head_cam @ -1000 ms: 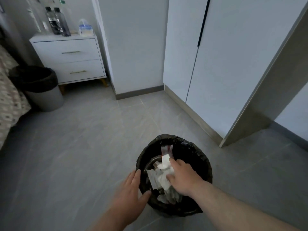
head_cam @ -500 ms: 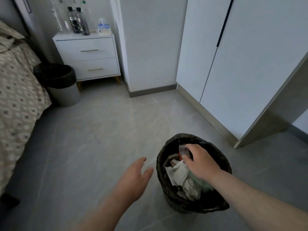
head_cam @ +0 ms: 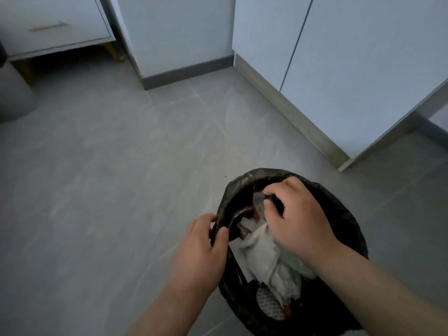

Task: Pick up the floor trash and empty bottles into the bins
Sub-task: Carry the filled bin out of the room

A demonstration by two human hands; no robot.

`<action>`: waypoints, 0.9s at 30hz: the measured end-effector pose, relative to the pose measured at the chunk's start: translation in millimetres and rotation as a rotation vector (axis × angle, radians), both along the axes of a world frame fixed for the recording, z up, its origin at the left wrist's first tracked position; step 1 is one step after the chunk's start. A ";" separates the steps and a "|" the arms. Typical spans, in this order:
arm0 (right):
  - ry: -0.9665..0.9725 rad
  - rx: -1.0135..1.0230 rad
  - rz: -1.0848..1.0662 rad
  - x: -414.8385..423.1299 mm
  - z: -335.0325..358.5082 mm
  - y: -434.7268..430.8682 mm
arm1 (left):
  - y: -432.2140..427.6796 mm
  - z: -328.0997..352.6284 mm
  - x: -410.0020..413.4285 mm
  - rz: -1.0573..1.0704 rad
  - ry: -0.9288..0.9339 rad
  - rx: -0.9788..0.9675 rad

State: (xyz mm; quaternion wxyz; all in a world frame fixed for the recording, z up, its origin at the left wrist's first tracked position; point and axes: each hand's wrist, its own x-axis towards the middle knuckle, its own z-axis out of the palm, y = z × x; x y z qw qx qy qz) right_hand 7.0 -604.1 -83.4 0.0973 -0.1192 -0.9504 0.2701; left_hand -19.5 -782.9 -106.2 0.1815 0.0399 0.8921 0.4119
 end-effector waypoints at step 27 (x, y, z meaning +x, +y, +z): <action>-0.359 -0.371 -0.516 53.9 240.2 33.6 | -19.7 270.2 -24.7 0.208 -0.164 -0.164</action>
